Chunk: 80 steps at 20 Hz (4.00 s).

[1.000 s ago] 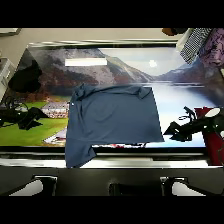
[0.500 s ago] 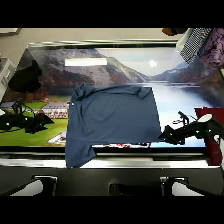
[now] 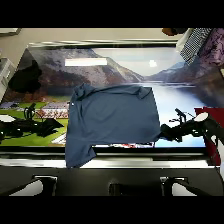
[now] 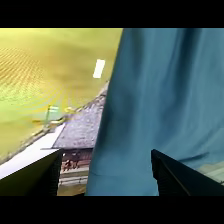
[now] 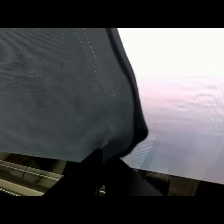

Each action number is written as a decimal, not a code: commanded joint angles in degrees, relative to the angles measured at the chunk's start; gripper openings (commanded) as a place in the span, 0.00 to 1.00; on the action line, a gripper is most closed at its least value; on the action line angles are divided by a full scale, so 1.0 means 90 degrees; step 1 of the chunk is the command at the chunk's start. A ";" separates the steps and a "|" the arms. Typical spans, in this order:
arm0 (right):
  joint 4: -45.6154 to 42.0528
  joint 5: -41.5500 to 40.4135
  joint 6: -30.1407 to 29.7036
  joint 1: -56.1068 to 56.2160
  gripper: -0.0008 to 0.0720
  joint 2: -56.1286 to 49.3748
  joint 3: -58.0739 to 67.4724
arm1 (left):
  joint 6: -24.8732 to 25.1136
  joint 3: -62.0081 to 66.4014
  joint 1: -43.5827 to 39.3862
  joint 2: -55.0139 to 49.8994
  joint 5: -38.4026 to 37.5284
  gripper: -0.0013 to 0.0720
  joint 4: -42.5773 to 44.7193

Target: Fold the clothes and pants, and hang the long-sleeved shirts on hangers.

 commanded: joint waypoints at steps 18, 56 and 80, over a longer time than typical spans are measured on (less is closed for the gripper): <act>0.1071 0.0335 -0.0034 0.0036 0.05 0.0580 -0.0002 | 0.0223 -0.0461 -0.0765 -0.0138 -0.0080 0.04 -0.0452; -0.1717 -0.0272 0.1681 0.1817 0.05 -0.0741 0.6722 | -0.2584 0.7405 -0.2081 -0.1440 -0.0109 0.04 0.2402; -0.0833 0.0738 0.0328 0.0627 0.54 -0.1902 0.6084 | -0.2210 0.7002 -0.1137 -0.2531 -0.2191 0.74 0.2312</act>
